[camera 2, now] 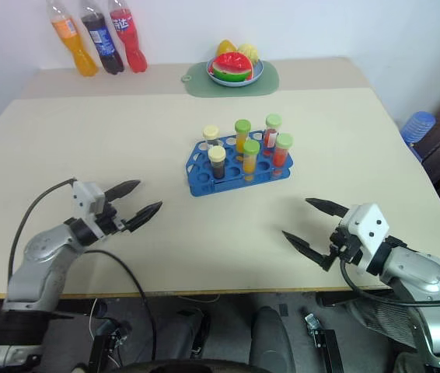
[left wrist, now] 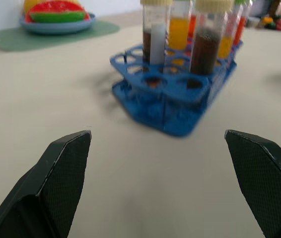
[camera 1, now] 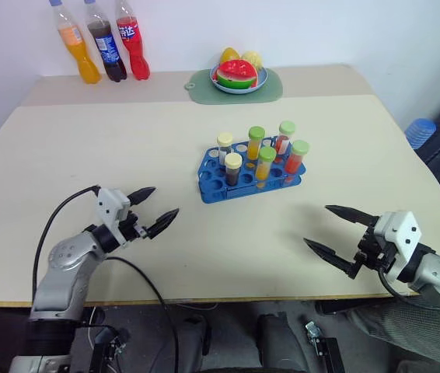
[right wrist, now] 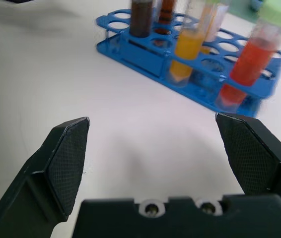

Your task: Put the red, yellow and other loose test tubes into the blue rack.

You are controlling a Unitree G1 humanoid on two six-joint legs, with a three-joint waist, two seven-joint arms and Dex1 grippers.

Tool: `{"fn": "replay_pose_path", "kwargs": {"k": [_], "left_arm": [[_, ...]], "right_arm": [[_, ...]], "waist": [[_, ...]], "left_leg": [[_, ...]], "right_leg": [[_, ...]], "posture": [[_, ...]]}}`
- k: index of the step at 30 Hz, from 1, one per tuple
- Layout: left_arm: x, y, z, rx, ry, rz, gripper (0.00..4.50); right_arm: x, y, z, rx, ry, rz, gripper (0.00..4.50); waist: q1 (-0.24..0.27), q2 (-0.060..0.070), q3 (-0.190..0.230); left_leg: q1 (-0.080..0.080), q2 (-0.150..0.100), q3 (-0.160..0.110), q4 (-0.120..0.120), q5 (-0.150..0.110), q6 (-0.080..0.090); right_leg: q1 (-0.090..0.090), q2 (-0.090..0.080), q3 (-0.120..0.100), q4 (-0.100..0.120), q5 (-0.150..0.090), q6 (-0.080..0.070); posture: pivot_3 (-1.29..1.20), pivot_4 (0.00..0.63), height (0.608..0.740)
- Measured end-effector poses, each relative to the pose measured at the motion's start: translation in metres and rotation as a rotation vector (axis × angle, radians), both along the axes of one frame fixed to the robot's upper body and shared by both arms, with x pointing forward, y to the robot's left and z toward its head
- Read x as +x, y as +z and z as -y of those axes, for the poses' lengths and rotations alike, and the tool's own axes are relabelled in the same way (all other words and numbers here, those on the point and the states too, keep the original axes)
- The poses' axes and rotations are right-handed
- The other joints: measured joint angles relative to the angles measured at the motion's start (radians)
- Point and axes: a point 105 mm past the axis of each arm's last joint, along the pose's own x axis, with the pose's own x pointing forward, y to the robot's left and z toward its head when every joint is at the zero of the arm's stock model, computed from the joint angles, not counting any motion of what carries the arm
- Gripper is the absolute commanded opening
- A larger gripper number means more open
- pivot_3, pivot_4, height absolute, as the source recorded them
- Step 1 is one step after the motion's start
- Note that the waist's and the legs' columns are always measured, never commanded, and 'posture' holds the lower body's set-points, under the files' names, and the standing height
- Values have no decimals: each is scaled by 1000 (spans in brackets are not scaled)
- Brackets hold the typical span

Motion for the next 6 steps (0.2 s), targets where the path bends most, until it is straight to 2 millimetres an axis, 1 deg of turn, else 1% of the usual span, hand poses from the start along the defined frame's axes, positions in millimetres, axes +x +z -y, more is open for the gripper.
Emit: {"fn": "replay_pose_path", "kwargs": {"k": [2,6], "left_arm": [[-6,-1,-13,15,28,-14,4452],[-11,0,-11,5,21,-25,4452]], "right_arm": [[1,0,6,15,-36,1,4500],[5,1,6,25,-52,10,4500]], "waist": [[-1,0,0],[0,0,0]], "left_leg": [[1,0,0,0,0,0],[1,0,1,0,0,0]], "right_leg": [[0,0,0,0,0,0],[1,0,0,0,0,0]], "posture": [[0,150,740],[0,150,740]]}}
